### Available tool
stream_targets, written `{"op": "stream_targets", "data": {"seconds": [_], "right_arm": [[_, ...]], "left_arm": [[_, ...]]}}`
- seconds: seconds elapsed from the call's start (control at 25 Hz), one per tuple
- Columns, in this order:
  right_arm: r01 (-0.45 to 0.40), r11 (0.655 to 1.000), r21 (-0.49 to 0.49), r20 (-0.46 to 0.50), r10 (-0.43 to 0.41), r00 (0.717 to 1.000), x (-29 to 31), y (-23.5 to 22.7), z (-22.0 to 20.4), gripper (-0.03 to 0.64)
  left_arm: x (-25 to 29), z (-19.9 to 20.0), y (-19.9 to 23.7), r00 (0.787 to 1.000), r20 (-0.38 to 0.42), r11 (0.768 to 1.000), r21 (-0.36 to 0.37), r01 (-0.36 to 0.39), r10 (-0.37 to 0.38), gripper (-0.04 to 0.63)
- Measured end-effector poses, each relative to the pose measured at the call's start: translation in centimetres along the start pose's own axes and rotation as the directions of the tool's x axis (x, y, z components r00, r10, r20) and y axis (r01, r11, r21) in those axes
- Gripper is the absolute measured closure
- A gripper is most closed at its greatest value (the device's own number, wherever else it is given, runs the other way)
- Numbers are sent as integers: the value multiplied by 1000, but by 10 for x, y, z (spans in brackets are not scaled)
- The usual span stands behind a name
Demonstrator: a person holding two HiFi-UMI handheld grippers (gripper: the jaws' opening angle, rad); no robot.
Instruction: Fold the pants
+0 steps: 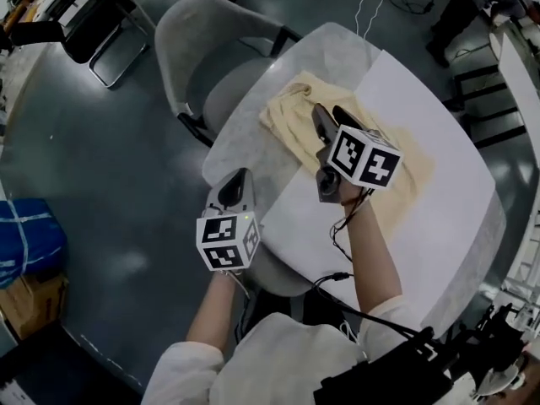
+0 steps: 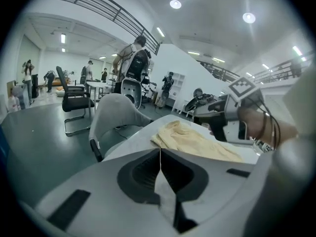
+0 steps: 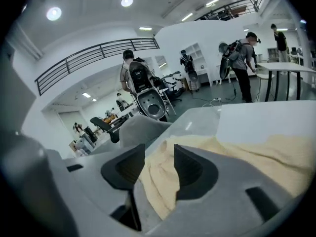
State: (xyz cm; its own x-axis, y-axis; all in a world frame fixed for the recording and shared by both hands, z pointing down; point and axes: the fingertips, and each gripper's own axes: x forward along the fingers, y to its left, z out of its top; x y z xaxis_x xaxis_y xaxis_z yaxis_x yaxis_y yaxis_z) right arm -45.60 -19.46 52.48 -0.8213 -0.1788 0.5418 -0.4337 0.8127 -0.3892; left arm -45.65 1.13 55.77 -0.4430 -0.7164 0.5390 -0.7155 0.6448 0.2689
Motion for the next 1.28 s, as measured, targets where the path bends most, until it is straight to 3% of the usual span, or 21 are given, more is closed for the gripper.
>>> {"op": "stream_targets", "data": {"seconds": [0.24, 0.64, 0.96, 1.2, 1.28], "right_arm": [[85, 996, 17, -27, -84, 996, -25, -50, -21, 452], [163, 986, 46, 30, -165, 986, -92, -99, -13, 453], [228, 972, 63, 64, -232, 971, -177, -136, -31, 539], [300, 951, 73, 46, -303, 952, -246, -160, -65, 622], [312, 945, 95, 31, -316, 948, -266, -167, -79, 622]], "left_arm": [[13, -13, -15, 999, -19, 1000, -3, 29, -30, 586], [12, -8, -72, 996, -6, 995, 42, 87, -87, 586], [-11, -13, -128, 992, 12, 990, 68, 123, -124, 586], [-36, -13, -176, 988, 18, 985, 88, 151, -153, 586], [-45, -17, -190, 988, 13, 984, 90, 153, -155, 586]]}}
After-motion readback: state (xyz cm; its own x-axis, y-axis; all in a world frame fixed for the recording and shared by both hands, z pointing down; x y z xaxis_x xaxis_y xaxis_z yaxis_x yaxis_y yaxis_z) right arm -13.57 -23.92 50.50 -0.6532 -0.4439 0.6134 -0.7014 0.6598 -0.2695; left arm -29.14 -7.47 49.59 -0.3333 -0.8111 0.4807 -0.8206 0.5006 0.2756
